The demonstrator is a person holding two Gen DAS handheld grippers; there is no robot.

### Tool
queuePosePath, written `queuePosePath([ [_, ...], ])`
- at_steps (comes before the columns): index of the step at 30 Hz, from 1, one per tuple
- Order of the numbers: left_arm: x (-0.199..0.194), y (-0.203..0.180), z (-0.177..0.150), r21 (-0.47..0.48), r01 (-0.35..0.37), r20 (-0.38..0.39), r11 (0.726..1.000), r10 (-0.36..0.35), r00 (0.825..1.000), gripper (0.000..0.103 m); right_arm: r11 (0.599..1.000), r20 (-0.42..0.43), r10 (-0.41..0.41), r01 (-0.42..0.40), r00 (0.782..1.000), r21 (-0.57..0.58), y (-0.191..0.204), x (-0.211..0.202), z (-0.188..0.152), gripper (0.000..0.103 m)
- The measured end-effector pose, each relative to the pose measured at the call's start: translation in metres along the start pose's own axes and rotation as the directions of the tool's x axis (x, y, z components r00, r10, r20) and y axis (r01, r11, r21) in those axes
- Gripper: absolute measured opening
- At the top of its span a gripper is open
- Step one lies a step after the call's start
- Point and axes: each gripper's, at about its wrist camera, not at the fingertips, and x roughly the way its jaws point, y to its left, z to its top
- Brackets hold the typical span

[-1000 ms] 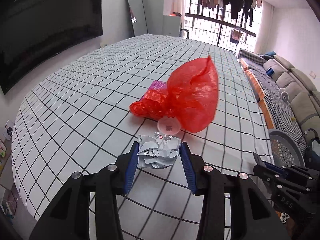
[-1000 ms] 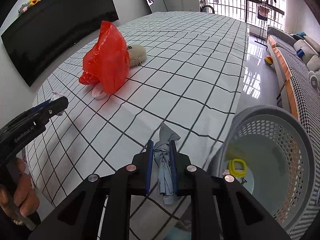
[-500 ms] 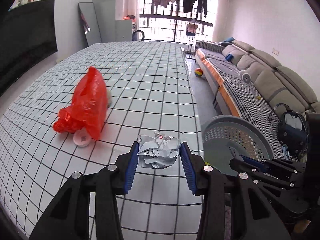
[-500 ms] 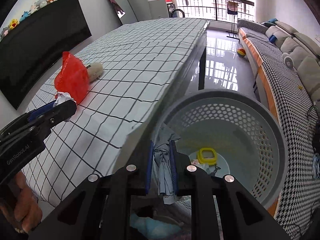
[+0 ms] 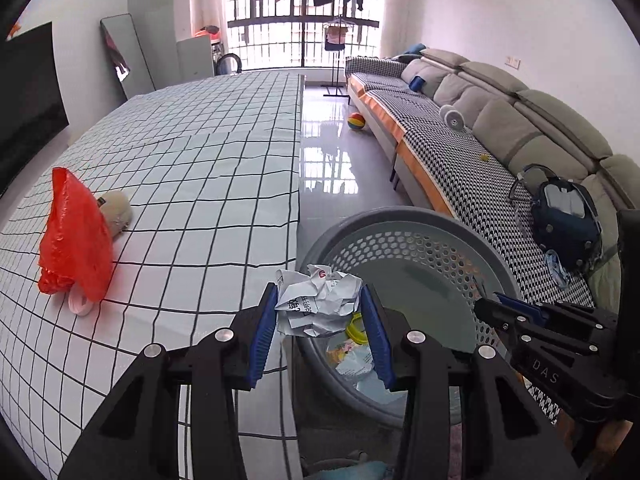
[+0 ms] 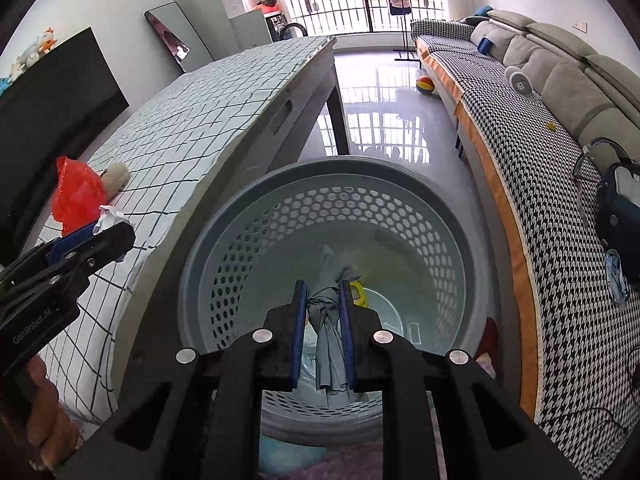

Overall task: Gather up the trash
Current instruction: 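Carry the paper and grey cloth over the grey basket with both grippers, then open both grippers to drop the paper and cloth into the basket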

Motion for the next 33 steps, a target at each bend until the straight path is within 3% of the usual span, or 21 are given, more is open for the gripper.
queuePosePath([
  [9, 0.022, -0.023, 0.001, 0.043, -0.018, -0.049, 0.999, 0.02, 0.999, 0.042, 0.999, -0.014, 0.014, -0.013, 1.0, 0.05, -0.031, 0.013, 0.0, 0.016],
  [22, 0.05, -0.034, -0.001, 0.055, -0.028, -0.117, 0.998, 0.034, 0.992, 0.042, 0.996, -0.042, 0.063, -0.06, 0.997, 0.068, -0.045, 0.036, -0.002, 0.016],
  [30, 0.052, -0.04, -0.001, 0.063, -0.032, -0.12, 0.998, 0.04, 0.992, 0.048, 0.997, -0.039, 0.061, -0.059, 0.997, 0.056, -0.043, 0.039, -0.001, 0.017],
  [33, 0.052, -0.041, -0.001, 0.061, -0.036, -0.115, 0.998, 0.043, 0.992, 0.059, 0.997, -0.022, 0.052, -0.05, 0.998, 0.054, -0.043, 0.035, 0.0, 0.027],
])
